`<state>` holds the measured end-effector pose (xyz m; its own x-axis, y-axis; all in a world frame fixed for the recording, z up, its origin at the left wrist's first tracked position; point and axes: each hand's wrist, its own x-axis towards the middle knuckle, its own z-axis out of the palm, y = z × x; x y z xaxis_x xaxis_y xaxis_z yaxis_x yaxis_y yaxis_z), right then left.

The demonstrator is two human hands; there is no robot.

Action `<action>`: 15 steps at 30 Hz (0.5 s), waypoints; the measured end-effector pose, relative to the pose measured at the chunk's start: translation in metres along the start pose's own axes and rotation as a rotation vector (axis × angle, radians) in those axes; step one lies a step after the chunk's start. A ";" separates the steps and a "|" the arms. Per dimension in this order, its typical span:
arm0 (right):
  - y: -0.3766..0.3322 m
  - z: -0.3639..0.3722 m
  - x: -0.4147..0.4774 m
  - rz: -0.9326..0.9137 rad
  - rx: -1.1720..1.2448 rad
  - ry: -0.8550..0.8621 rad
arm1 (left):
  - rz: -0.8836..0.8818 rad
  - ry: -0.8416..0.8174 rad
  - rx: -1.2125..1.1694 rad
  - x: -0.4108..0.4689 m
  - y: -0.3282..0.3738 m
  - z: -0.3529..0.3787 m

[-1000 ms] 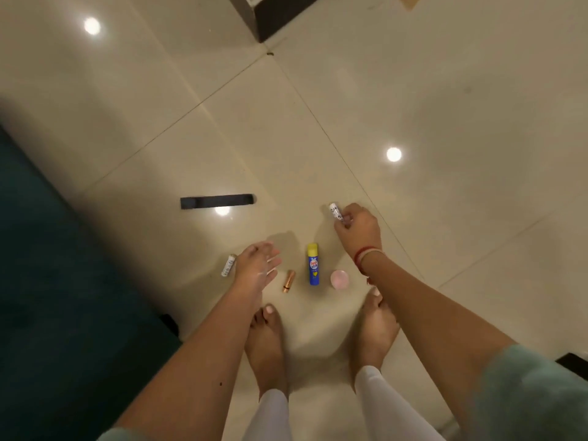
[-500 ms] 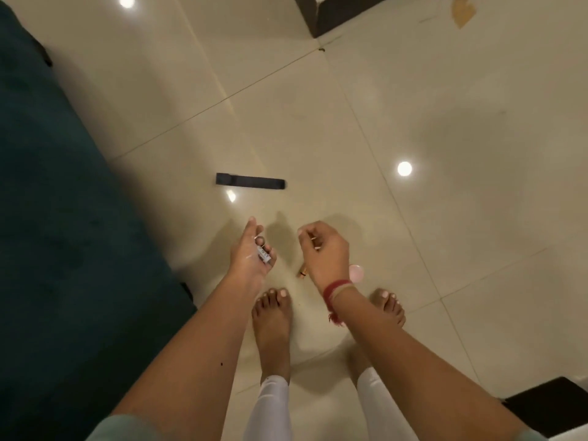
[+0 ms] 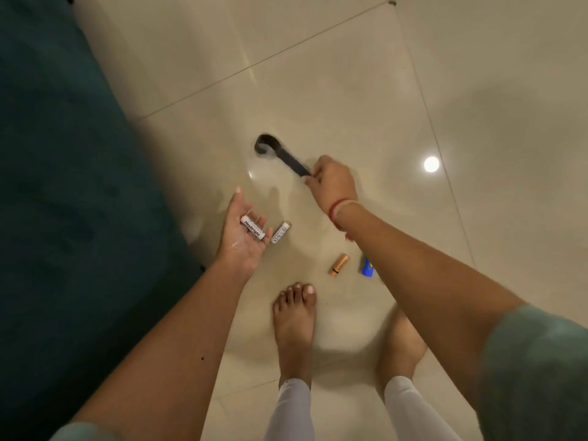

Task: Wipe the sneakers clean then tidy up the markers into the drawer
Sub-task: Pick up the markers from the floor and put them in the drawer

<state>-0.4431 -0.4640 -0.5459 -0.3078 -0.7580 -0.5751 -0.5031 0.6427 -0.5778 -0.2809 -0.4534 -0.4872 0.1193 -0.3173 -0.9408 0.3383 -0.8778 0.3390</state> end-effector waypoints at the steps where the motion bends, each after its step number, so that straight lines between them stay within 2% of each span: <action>1: -0.005 -0.004 -0.016 0.094 0.244 -0.027 | 0.015 0.007 -0.010 -0.004 -0.002 0.003; 4: -0.025 -0.010 -0.078 0.185 0.716 -0.196 | 0.009 -0.115 -0.016 -0.016 -0.006 0.007; 5: -0.032 -0.012 -0.098 0.178 0.789 -0.267 | -0.018 -0.164 0.014 -0.021 -0.006 0.007; 7: -0.038 -0.009 -0.128 0.182 0.839 -0.343 | -0.072 -0.150 0.037 -0.023 -0.006 0.006; 11: -0.026 0.006 -0.142 0.216 0.656 -0.391 | -0.101 -0.038 -0.099 -0.018 -0.008 -0.005; 13: -0.015 0.015 -0.135 0.162 0.528 -0.294 | -0.079 -0.023 -0.058 -0.013 -0.005 -0.017; 15: -0.001 0.024 -0.121 0.025 0.230 -0.118 | -0.070 -0.001 0.009 -0.008 0.000 -0.030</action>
<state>-0.3864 -0.3703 -0.4894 -0.2146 -0.7320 -0.6466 -0.2954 0.6796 -0.6714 -0.2539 -0.4403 -0.4792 0.0945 -0.2551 -0.9623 0.3376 -0.9011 0.2720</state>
